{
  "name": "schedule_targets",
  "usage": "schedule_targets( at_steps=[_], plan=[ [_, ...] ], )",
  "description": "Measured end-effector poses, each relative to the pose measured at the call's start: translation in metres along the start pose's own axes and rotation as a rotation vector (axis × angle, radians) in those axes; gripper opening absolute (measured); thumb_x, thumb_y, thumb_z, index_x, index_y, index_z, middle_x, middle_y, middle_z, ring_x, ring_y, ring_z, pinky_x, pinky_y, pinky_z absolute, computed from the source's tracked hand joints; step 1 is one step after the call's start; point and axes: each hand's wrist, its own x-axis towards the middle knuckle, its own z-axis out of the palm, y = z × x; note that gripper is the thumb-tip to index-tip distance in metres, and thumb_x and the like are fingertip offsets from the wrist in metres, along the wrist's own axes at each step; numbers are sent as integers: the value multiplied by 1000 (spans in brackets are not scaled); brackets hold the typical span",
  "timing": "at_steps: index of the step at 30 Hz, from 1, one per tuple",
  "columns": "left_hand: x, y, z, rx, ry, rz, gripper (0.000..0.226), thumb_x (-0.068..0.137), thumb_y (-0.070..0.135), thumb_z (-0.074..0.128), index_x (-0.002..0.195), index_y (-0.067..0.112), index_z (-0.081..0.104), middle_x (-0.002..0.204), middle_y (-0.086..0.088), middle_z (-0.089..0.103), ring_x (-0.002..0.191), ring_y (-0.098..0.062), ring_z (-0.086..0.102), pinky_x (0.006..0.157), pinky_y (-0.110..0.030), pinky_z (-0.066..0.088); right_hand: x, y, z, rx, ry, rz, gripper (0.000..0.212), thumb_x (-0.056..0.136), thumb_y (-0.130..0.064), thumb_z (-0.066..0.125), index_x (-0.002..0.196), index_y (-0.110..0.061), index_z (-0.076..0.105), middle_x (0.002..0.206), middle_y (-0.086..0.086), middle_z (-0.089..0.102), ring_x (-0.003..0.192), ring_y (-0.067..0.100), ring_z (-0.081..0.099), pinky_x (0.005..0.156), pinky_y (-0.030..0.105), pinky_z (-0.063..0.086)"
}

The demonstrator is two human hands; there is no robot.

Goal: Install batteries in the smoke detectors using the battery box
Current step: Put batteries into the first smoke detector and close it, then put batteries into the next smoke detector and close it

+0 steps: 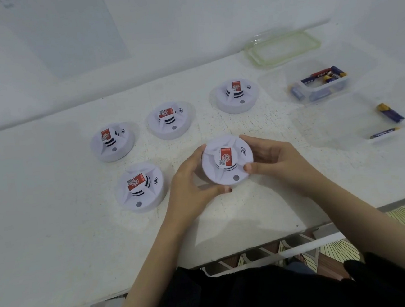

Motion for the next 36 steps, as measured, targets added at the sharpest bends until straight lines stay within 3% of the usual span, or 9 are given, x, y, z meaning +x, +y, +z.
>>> schedule_targets(
  at_steps=[3, 7, 11, 15, 22, 25, 30, 33, 36],
  plan=[
    [2, 3, 3, 71, -27, 57, 85, 57, 23, 92, 132, 29, 52, 124, 22, 57, 114, 14, 47, 92, -2, 31, 0, 6, -9, -299, 58, 51, 53, 79, -25, 71, 128, -36, 52, 135, -18, 51, 136, 1, 32, 118, 35, 15],
    [4, 6, 5, 151, -47, 112, 81, 54, 39, 89, 128, 32, 55, 118, 29, 56, 111, 16, 48, 93, -2, 30, -1, 10, -16, -548, 6, 64, 47, 75, -49, 59, 118, -56, 40, 128, -35, 37, 135, -5, 18, 111, 30, -15],
    [3, 2, 5, 258, -70, 107, 89, 58, 55, 81, 137, 25, 51, 133, 17, 55, 120, 2, 47, 103, -18, 33, 0, 12, -18, -690, 10, 1, 48, 81, -52, 56, 125, -49, 37, 133, -29, 31, 132, -6, 17, 111, 29, -9],
    [-13, 6, 3, 305, -45, 91, 87, 68, 55, 75, 142, 20, 44, 134, 14, 46, 121, 6, 32, 100, 0, 16, 0, 10, -13, -682, 110, -19, 44, 89, -32, 62, 132, -31, 49, 131, -22, 38, 128, -6, 26, 107, 22, 9],
    [-58, -2, -34, 377, 414, 97, 36, 80, 42, 61, 104, 15, 62, 107, 6, 55, 102, -4, 45, 92, -6, 29, 17, -3, 30, -720, 261, -291, 26, 85, -17, 59, 108, -12, 69, 97, -17, 59, 88, -5, 50, 83, 4, 34],
    [-65, -4, -58, 418, 534, 26, 49, 74, 41, 62, 113, 12, 59, 117, -2, 56, 111, -15, 45, 97, -5, 22, 31, -8, 57, -796, 81, -333, 35, 82, -29, 55, 113, -19, 67, 90, -25, 59, 87, -9, 53, 98, 21, 36],
    [-59, -18, -88, 350, 305, -248, 110, 54, 58, 67, 147, 14, 30, 150, -8, 37, 139, -22, 34, 110, -27, 25, 56, -8, 97, -1216, -242, -200, 57, 90, -42, 53, 143, -25, 36, 144, -7, 42, 141, 15, 22, 111, 50, -17],
    [-52, -22, -96, 288, 237, -328, 116, 55, 50, 78, 152, 19, 23, 152, -5, 37, 137, -16, 37, 108, -30, 33, 69, -7, 112, -1315, -337, -149, 67, 89, -44, 52, 147, -26, 26, 153, -3, 29, 146, 20, 10, 106, 59, -20],
    [-44, -33, -101, 294, 152, -354, 133, 49, 86, 65, 153, 18, 16, 154, -2, 33, 141, -19, 32, 116, -36, 27, 75, -7, 115, -1231, -367, -98, 65, 89, -42, 55, 146, -29, 29, 155, -1, 26, 146, 20, 9, 108, 61, -14]
  ],
)
